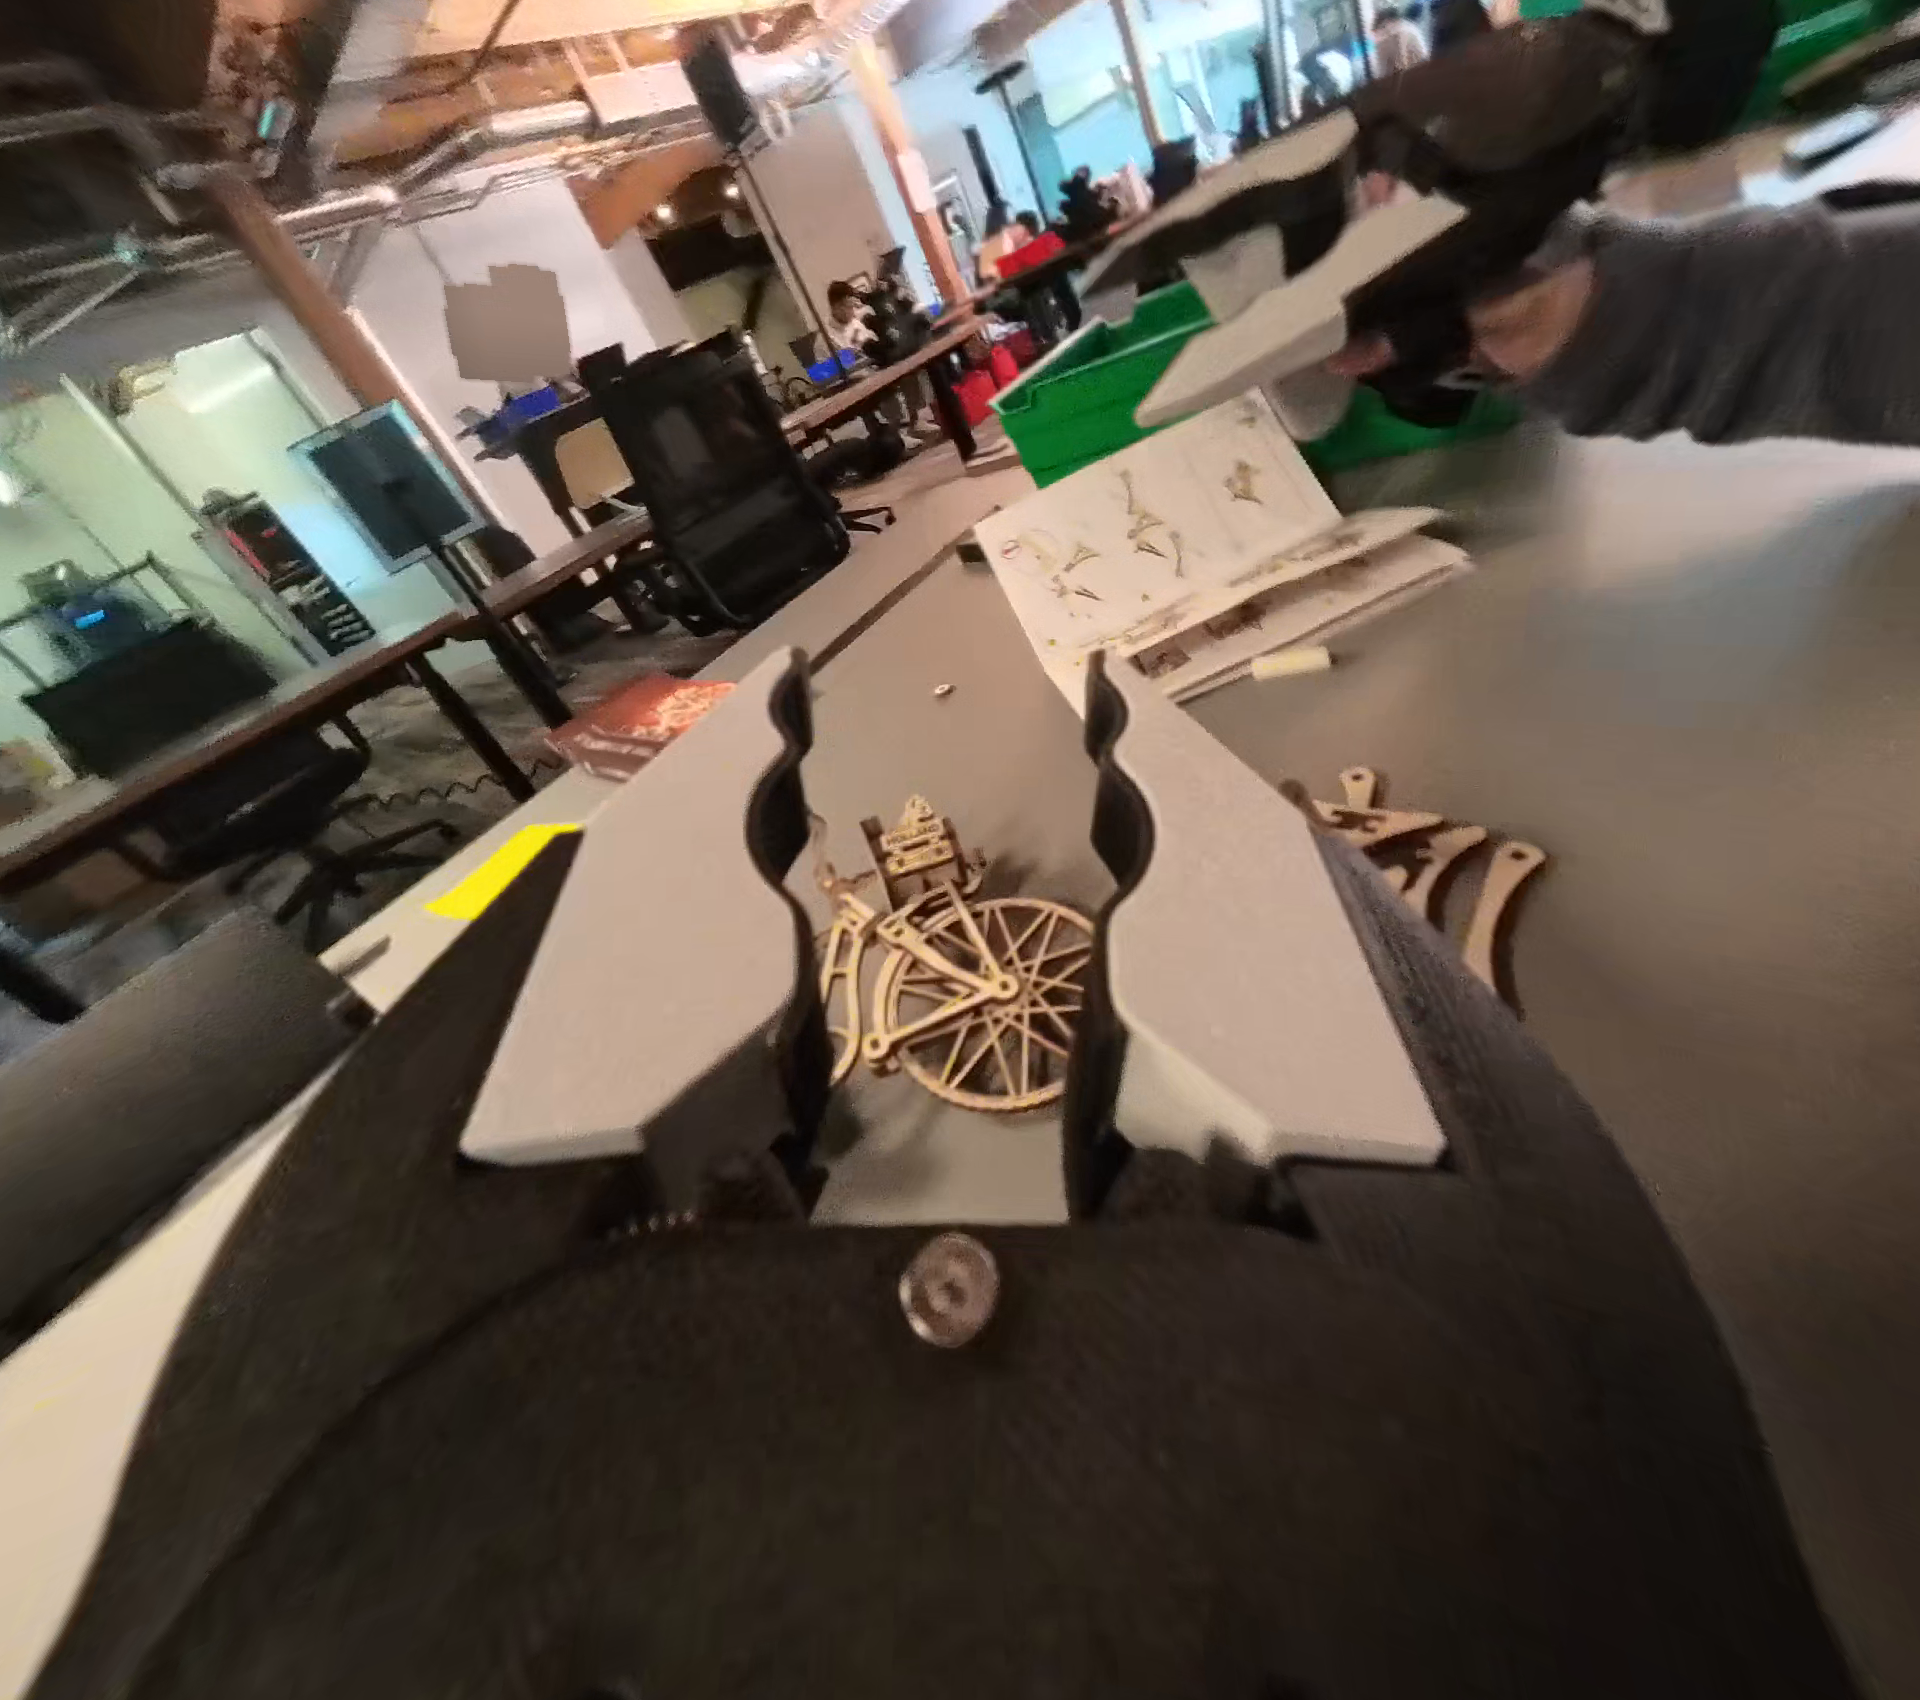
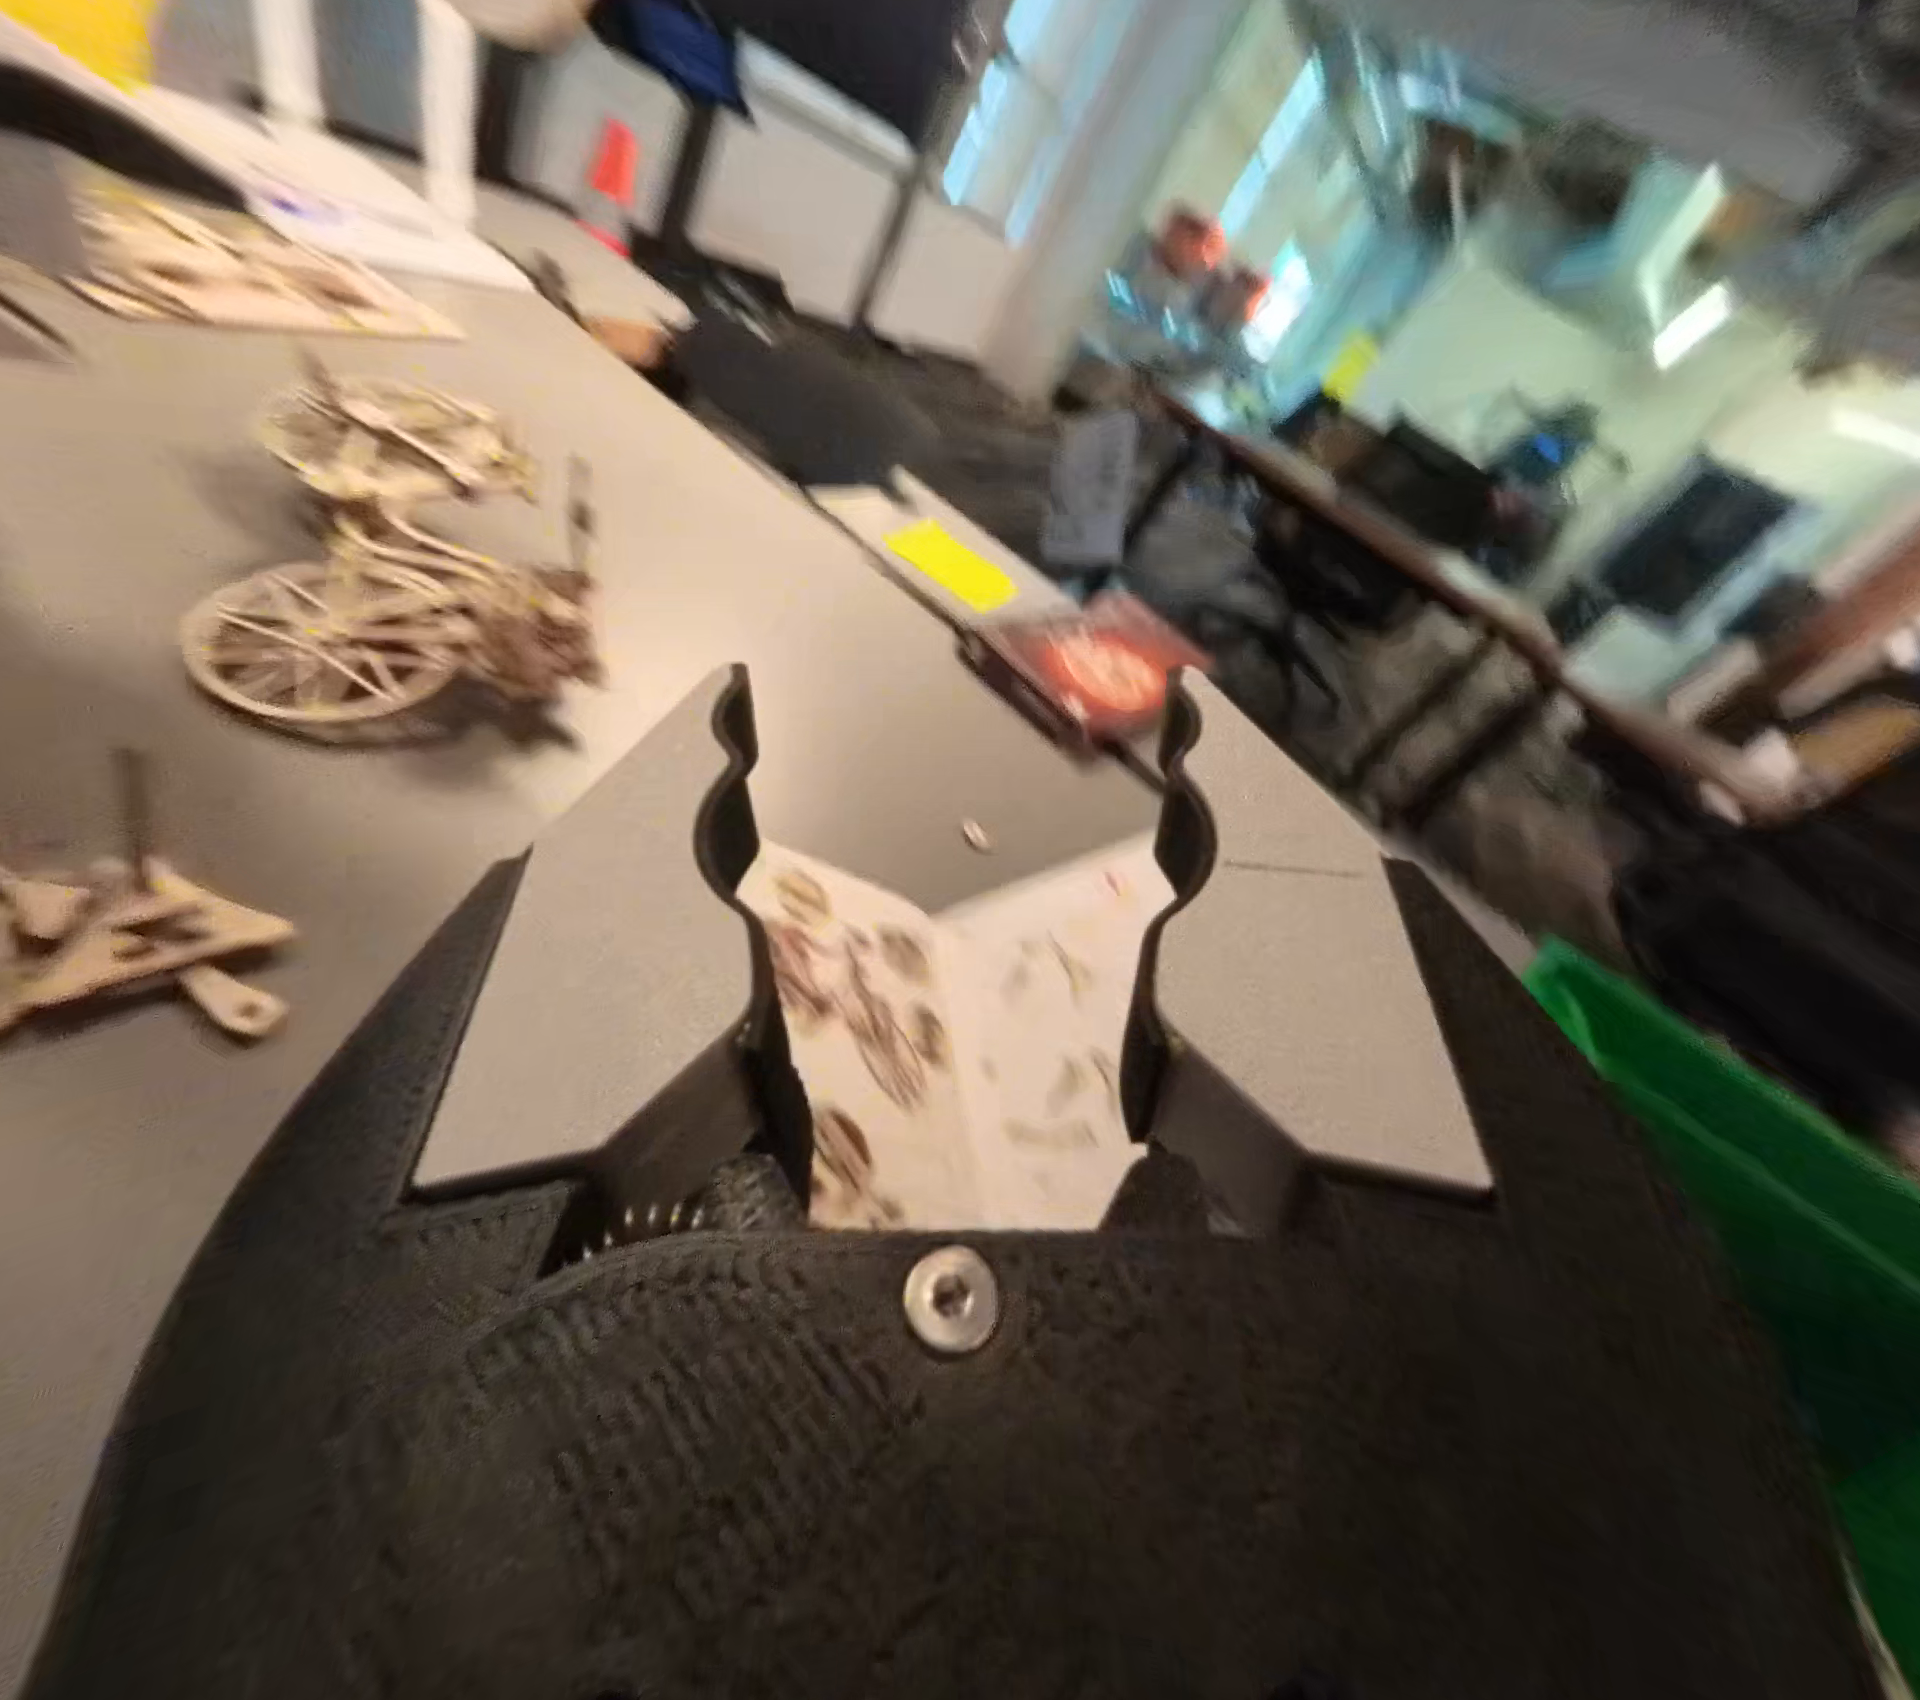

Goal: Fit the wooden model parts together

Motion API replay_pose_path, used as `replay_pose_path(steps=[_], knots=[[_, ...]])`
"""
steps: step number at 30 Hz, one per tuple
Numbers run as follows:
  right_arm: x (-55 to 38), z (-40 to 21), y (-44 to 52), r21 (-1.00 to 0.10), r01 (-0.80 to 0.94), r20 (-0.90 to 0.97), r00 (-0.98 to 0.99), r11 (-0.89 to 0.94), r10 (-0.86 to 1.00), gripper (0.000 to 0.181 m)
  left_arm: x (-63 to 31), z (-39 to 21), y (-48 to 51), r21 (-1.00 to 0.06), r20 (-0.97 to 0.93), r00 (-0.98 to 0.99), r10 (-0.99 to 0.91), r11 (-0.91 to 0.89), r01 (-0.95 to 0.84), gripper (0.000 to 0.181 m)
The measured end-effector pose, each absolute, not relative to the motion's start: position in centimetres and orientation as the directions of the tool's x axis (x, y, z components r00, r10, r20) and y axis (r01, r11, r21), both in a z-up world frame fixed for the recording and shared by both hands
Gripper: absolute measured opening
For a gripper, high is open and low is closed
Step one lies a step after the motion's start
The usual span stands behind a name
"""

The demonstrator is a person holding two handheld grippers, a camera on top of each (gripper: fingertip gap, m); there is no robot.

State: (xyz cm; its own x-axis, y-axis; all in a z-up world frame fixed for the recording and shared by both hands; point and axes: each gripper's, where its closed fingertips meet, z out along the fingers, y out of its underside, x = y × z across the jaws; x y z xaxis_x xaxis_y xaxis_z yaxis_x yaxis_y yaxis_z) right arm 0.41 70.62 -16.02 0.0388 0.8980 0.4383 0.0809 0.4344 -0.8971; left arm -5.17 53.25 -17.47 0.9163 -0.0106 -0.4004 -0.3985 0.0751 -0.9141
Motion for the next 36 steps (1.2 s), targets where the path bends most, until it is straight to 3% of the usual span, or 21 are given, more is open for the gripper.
replay_pose_path(steps=[3, 8, 15, 20, 25, 29, 36], knots=[[1.1, -19.4, 73.8, -0.889, 0.322, 0.352, 0.028, 0.324, 0.936, 0.078, -5.6, -18.5, 53.7, -0.946, -0.322, 0.946, -0.042, 0.042, -0.320, 0.052], [2.8, -21.6, 77.8, -0.834, 0.498, 0.353, 0.150, 0.238, 0.924, 0.098, -5.1, -19.3, 54.1, -0.947, -0.322, 0.944, -0.067, 0.011, -0.322, 0.051], [4.2, -23.0, 80.0, -0.812, 0.547, 0.338, 0.161, 0.202, 0.927, 0.085, -4.2, -20.3, 54.5, -0.931, -0.359, 0.927, -0.109, -0.029, -0.364, 0.050], [4.6, -24.8, 81.0, -0.733, 0.650, 0.383, 0.148, 0.202, 0.912, 0.081, -4.1, -20.5, 54.6, -0.943, -0.321, 0.937, -0.134, -0.043, -0.329, 0.049], [4.7, -23.0, 78.7, -0.771, 0.590, 0.345, 0.072, 0.239, 0.936, 0.020, -4.2, -20.7, 54.7, -0.945, -0.312, 0.940, -0.135, -0.056, -0.322, 0.047], [4.3, -22.4, 75.3, -0.748, 0.556, 0.383, -0.083, 0.361, 0.920, 0.002, -4.1, -20.9, 54.8, -0.939, -0.326, 0.936, -0.136, -0.065, -0.336, 0.046], [2.6, -21.0, 69.1, -0.547, 0.390, 0.700, -0.273, 0.741, 0.660, 0.000, -3.2, -20.6, 55.8, -0.951, -0.278, 0.950, -0.143, -0.098, -0.293, 0.036]])
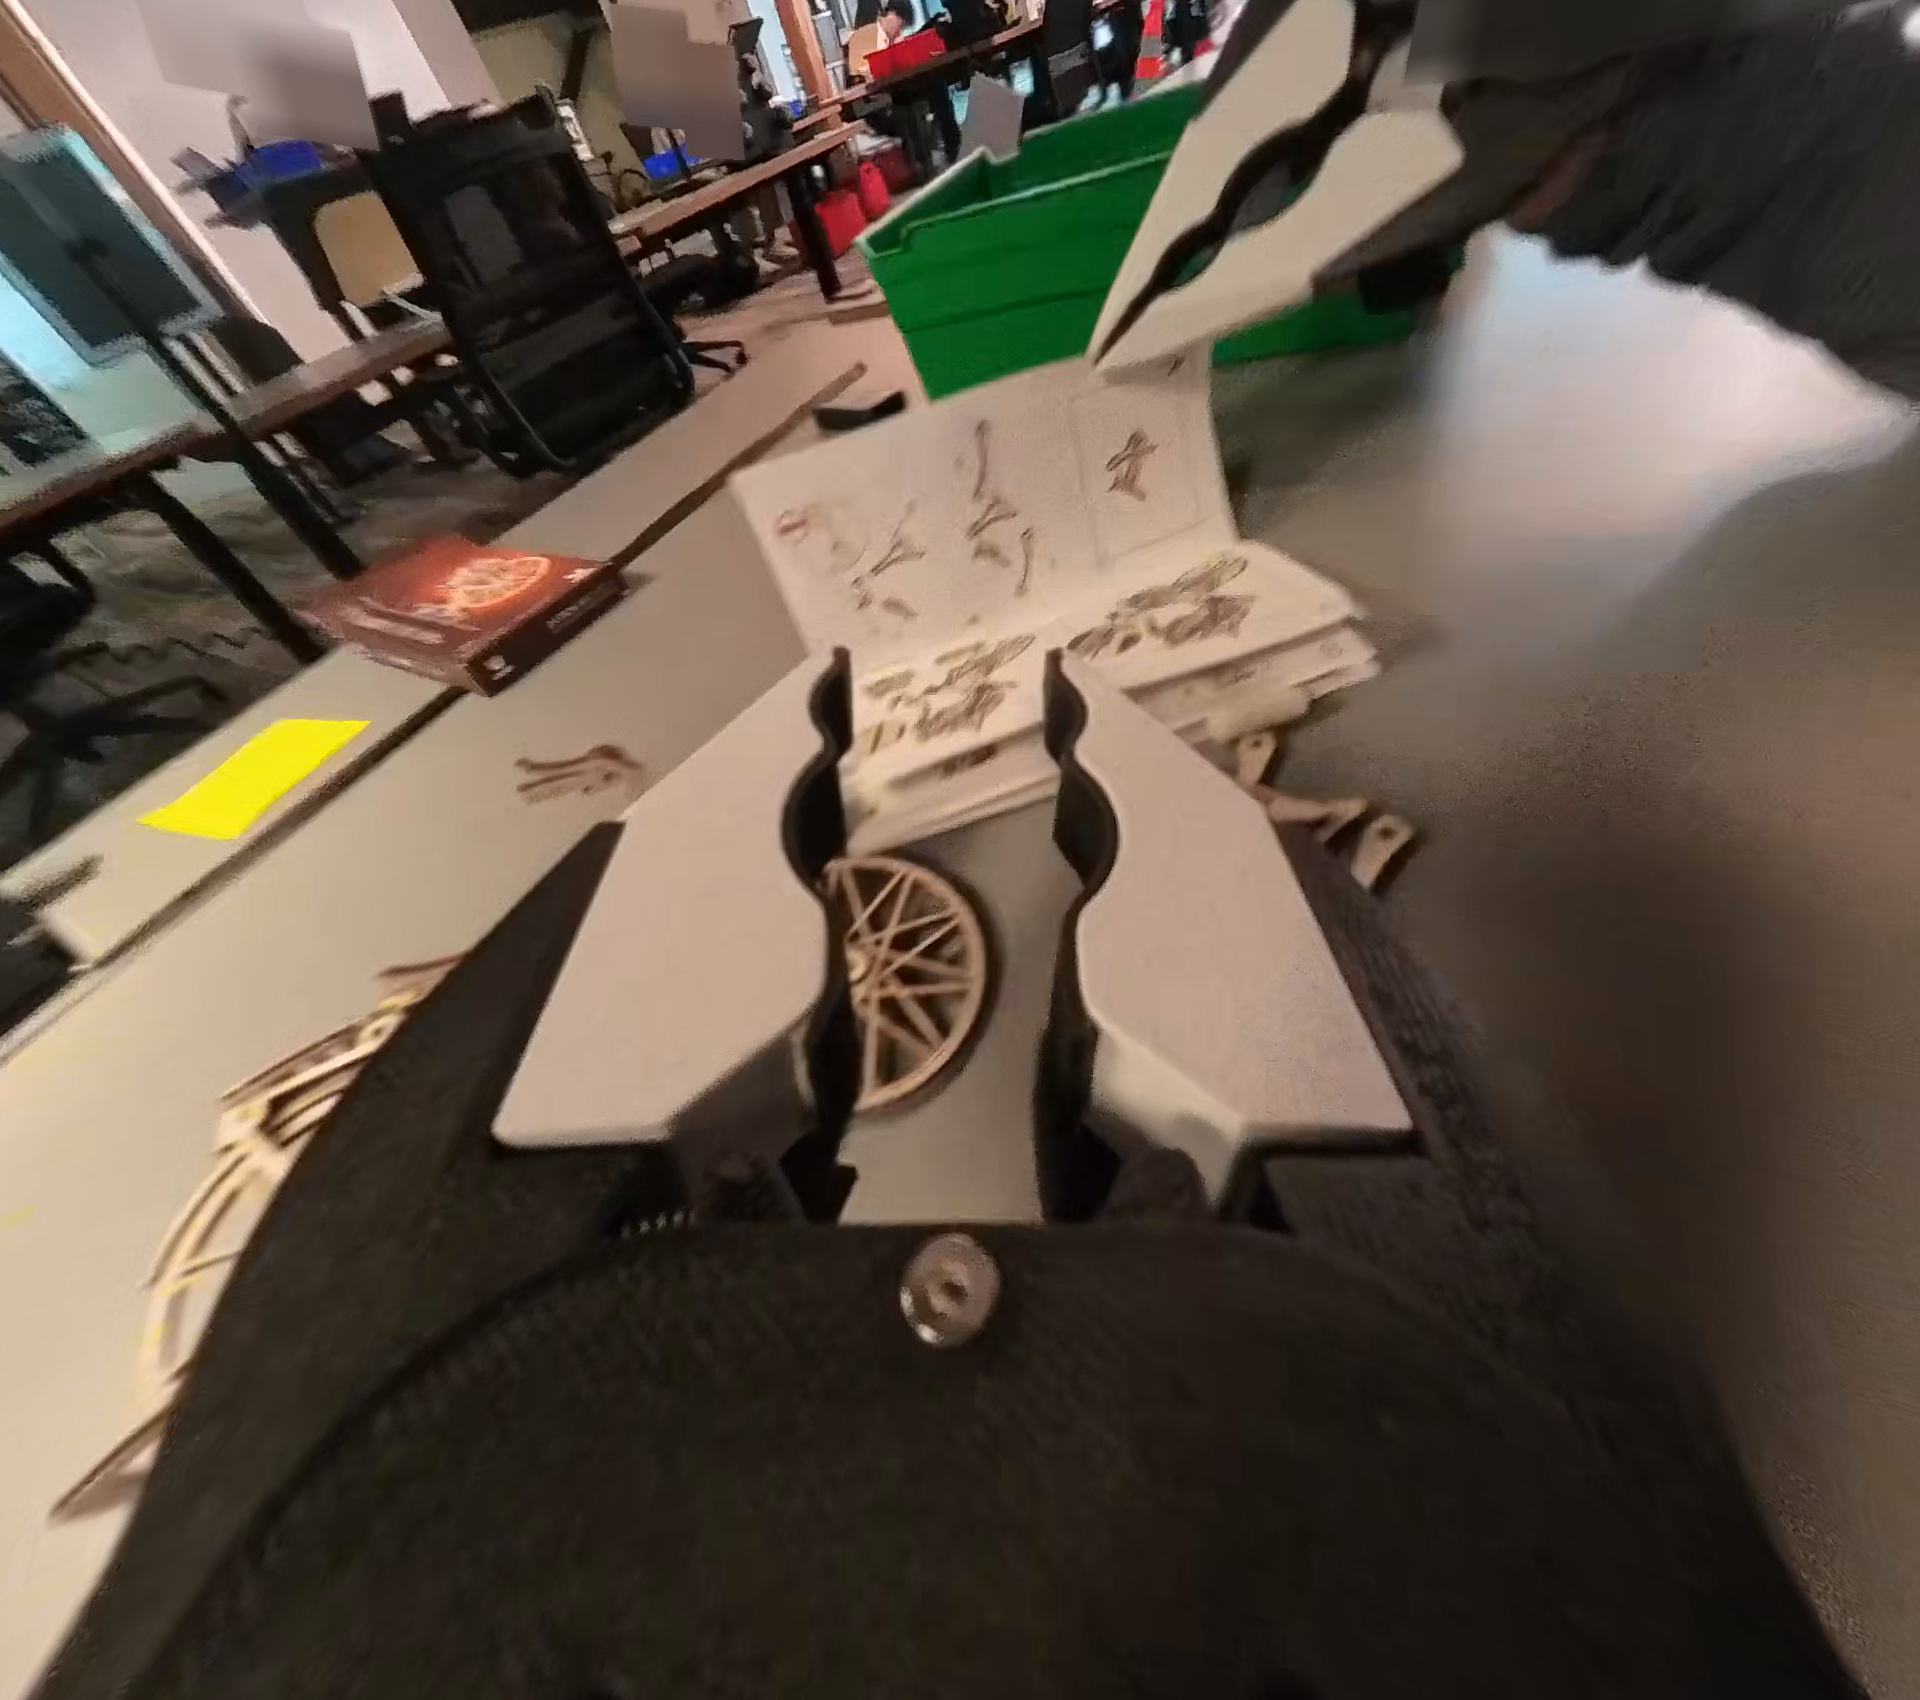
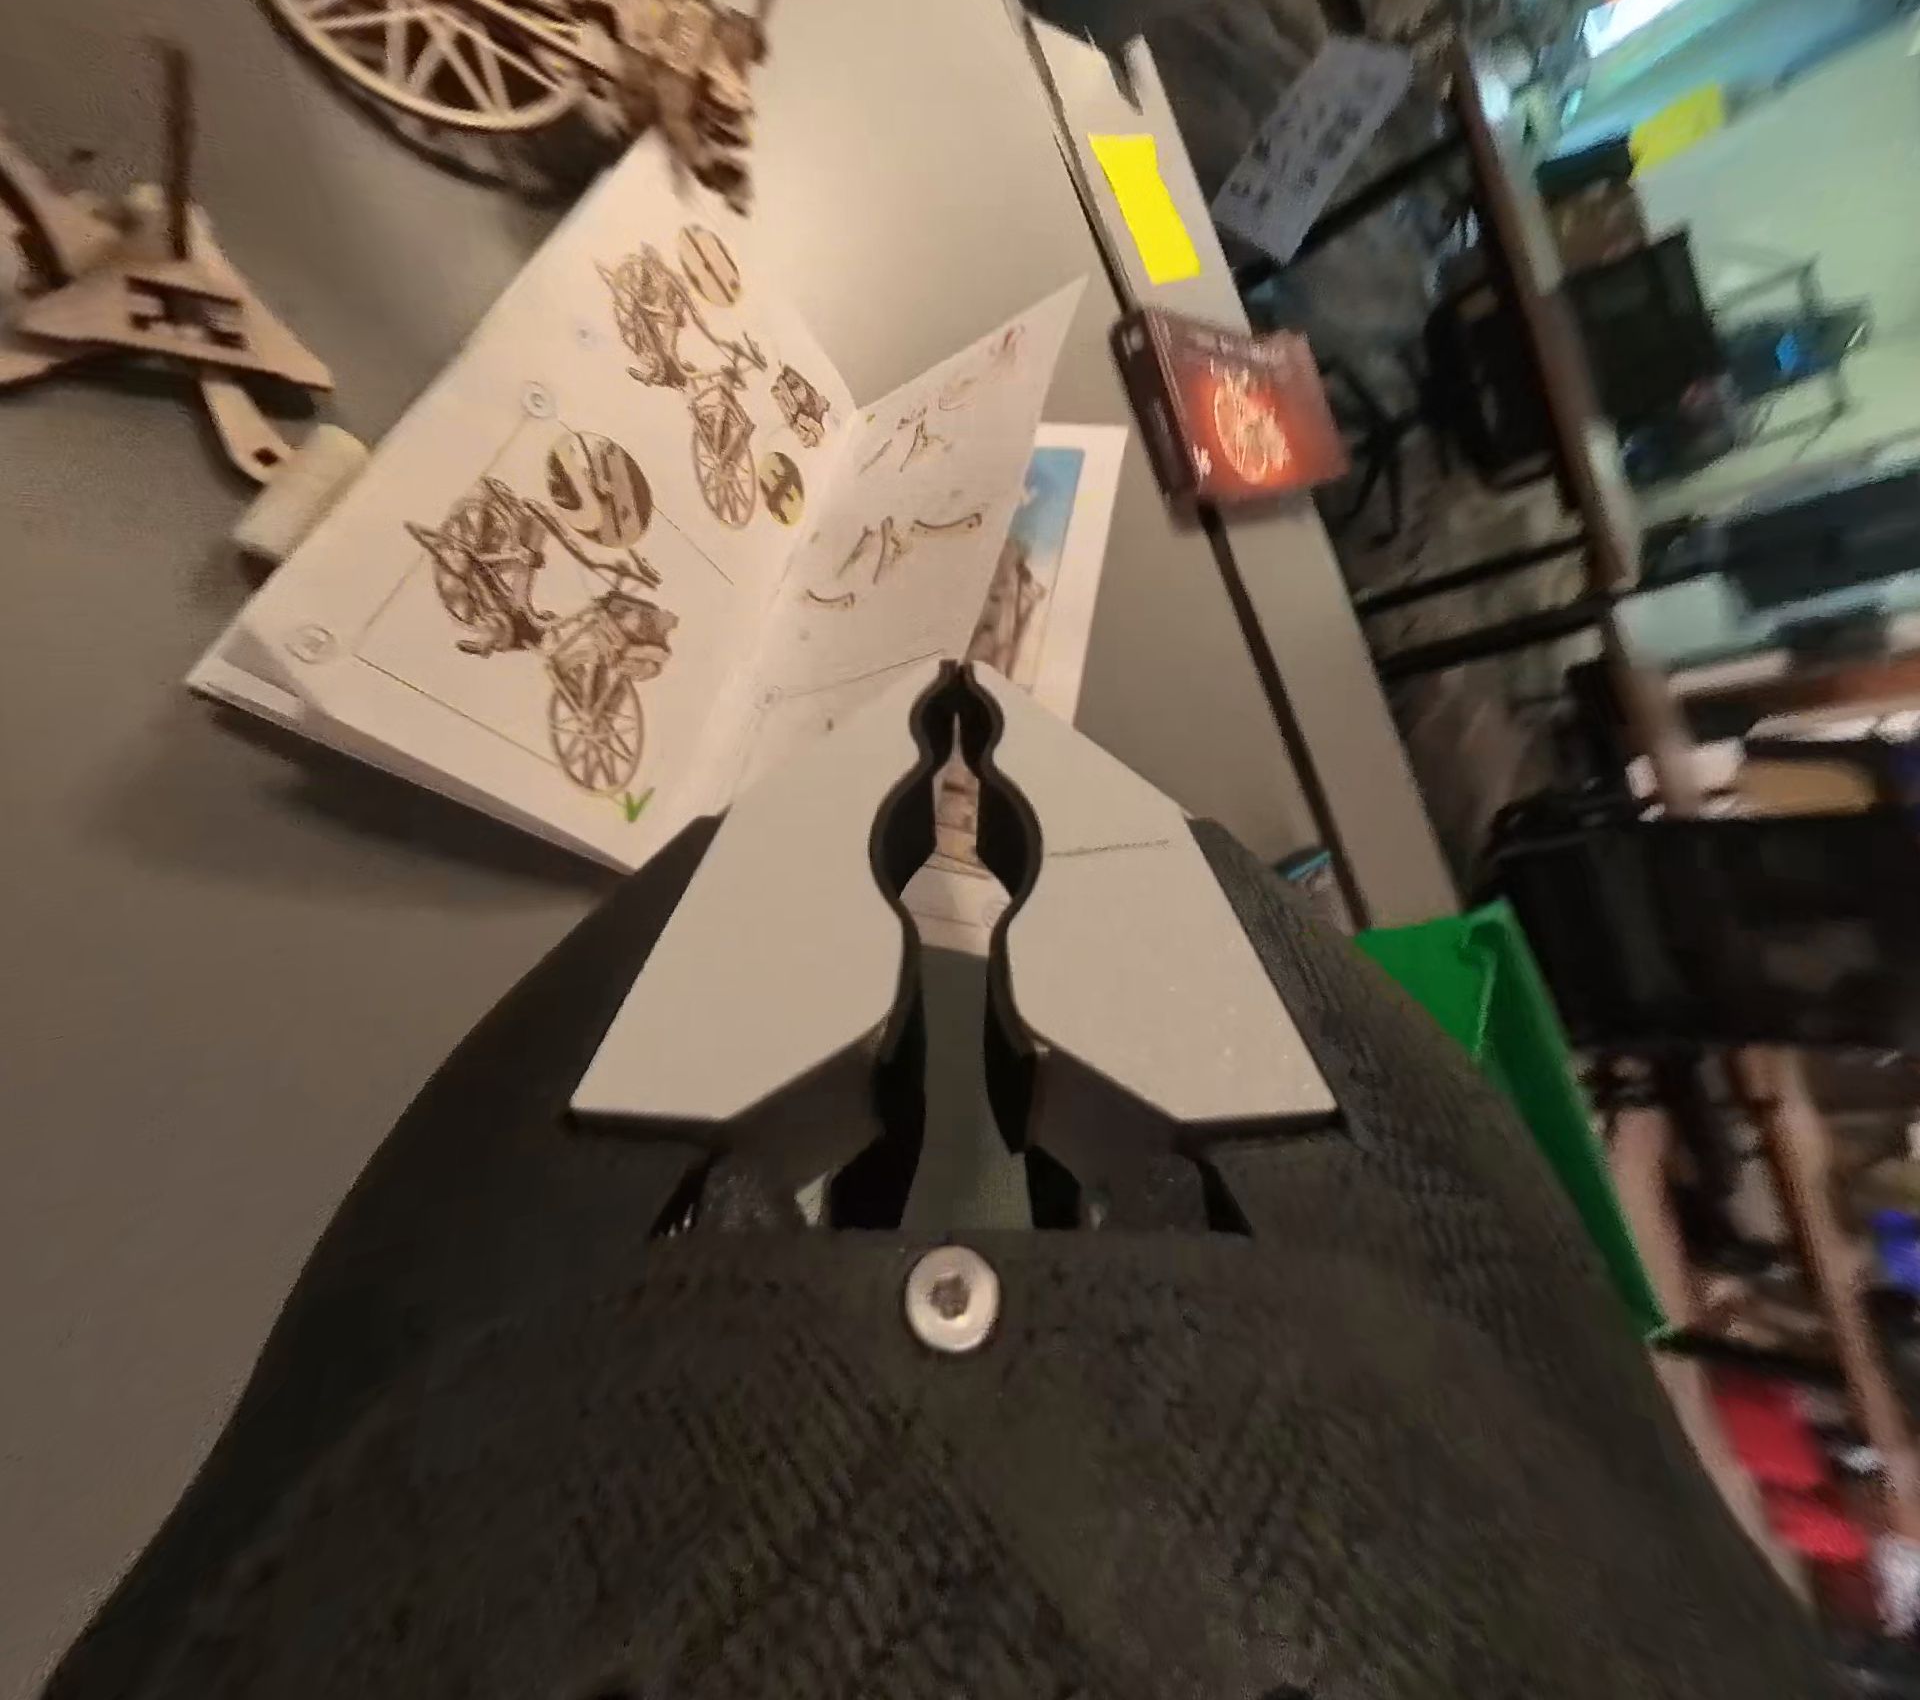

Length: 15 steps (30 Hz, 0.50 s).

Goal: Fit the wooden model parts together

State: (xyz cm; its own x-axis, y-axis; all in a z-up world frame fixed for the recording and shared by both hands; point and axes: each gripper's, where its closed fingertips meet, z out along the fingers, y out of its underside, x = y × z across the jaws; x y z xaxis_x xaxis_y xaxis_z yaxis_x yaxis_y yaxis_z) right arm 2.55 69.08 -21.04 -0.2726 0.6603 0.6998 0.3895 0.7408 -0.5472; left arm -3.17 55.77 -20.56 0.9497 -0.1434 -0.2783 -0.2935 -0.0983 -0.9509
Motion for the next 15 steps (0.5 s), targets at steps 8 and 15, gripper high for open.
replay_pose_path(steps=[8, 15], knots=[[2.9, -24.1, 63.0, -0.409, 0.220, 0.704, -0.541, 0.886, 0.460, 0.000, -0.9, -21.0, 57.3, -0.968, -0.133, 0.963, -0.234, -0.177, -0.176, 0.036], [2.9, -26.5, 62.2, -0.392, 0.245, 0.641, -0.619, 0.887, 0.454, 0.000, -1.7, -21.5, 56.2, -0.967, -0.148, 0.967, -0.206, -0.177, -0.185, 0.033]])
